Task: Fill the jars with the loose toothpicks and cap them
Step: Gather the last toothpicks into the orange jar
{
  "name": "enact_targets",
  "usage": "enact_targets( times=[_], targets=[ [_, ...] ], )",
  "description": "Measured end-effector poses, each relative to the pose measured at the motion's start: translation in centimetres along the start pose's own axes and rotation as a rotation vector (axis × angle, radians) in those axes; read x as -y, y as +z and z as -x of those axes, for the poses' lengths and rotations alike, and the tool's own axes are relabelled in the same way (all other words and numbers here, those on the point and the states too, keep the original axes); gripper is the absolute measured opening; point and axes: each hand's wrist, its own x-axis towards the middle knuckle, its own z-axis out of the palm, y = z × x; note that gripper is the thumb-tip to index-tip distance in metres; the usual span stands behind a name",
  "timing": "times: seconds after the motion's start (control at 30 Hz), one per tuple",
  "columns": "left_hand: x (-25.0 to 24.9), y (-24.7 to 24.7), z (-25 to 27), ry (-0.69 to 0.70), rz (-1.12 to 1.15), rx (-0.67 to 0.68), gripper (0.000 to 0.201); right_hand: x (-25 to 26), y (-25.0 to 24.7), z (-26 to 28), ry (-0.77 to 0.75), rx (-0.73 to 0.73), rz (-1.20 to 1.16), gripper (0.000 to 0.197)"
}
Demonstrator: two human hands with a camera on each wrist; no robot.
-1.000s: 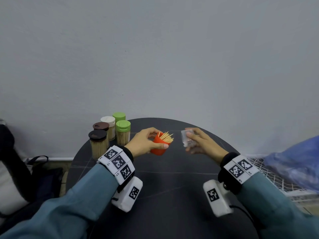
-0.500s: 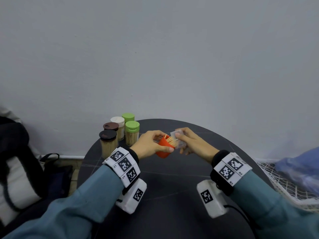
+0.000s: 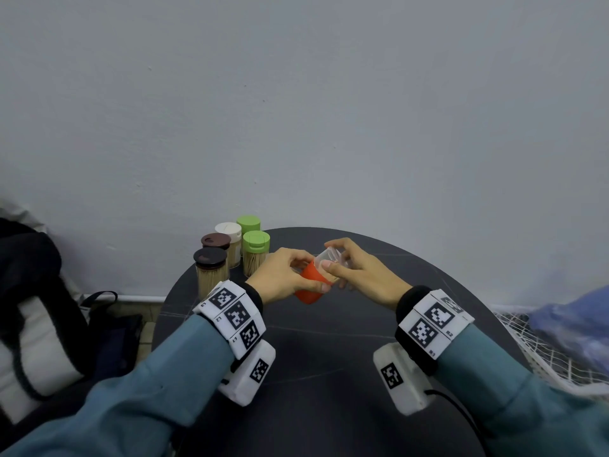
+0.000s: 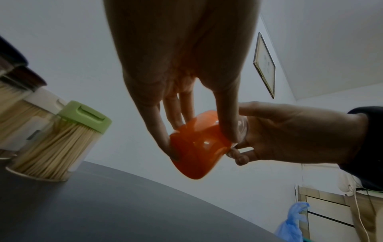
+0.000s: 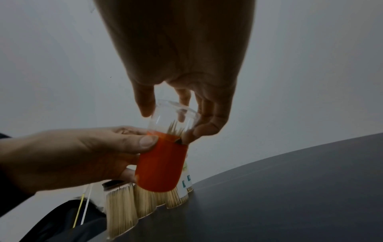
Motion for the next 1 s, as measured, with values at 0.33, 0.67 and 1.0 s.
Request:
enact_targets(
  times=[0.33,0.67,1.0],
  targets=[
    [-0.6,-0.9,0.7,0.005,-0.016,-0.036,0.041,0.0,0.3,-0.1,-0.114,-0.032,0.011,0.040],
    [-1.1,-1.3,1.2,-0.008,-0.087,-0.039,0.047,-0.1,0.0,-0.7,-0.080,0.053,-0.060,0.038],
    [-1.0,-1.4,1.2,-0.023,-0.138,-0.051,0.048,0.0,0.4,-0.7,-0.074,0.007,-0.110,0.034]
  ],
)
